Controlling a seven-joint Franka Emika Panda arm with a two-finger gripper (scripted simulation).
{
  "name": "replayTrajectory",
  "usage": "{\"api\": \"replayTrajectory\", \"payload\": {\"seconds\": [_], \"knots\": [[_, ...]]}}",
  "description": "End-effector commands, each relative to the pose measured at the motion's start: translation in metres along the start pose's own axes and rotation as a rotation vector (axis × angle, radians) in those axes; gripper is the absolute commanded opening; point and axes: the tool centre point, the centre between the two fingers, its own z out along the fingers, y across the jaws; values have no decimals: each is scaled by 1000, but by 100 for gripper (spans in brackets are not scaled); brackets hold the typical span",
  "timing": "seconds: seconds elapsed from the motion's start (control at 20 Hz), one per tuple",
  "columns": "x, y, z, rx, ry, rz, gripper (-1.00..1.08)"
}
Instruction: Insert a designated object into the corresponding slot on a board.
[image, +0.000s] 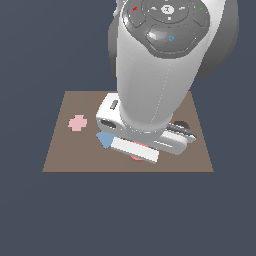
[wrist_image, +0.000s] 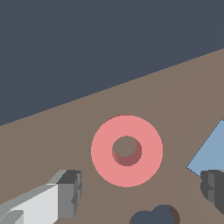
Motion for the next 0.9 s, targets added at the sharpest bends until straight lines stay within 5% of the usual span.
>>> {"api": "replayTrajectory", "payload": {"seconds": [0.0, 0.85], "knots": [[6, -3, 7, 2, 1, 25, 100], [13, -7, 33, 3, 0, 56, 100]]}}
